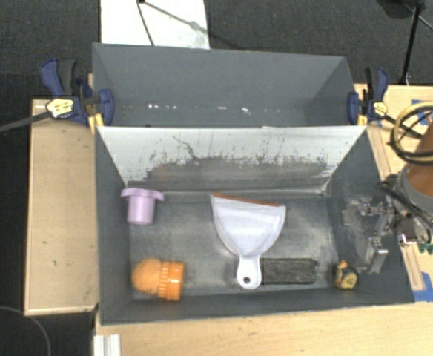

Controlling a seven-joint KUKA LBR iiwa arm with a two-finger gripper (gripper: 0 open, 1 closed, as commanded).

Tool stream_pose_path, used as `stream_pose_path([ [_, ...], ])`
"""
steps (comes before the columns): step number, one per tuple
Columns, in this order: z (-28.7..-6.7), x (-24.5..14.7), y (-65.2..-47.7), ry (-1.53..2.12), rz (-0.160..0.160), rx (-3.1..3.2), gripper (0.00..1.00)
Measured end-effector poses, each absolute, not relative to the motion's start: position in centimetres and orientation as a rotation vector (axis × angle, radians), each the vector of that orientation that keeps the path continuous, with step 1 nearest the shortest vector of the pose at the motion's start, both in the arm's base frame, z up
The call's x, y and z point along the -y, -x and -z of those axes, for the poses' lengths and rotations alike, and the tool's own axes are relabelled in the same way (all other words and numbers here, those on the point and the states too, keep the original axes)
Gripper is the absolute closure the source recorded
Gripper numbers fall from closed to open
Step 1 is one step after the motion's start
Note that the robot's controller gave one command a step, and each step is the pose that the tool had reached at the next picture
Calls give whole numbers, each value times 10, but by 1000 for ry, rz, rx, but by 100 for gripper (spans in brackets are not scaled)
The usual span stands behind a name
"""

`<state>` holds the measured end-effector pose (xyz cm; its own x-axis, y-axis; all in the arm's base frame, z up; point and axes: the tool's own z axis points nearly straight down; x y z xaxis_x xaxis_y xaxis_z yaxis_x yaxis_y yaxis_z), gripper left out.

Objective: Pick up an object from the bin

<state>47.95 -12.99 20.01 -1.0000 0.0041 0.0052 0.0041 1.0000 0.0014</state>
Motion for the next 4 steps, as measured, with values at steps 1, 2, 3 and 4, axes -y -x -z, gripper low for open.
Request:
stream_pose_path([
  [1,-204,129,-481,-1,-1,3144,0],
  [2,-160,120,-485,-119,-2,3145,0],
  [3,-88,120,-492,-399,-2,3122,0],
  [4,-66,119,-492,-373,-1,3126,100],
])
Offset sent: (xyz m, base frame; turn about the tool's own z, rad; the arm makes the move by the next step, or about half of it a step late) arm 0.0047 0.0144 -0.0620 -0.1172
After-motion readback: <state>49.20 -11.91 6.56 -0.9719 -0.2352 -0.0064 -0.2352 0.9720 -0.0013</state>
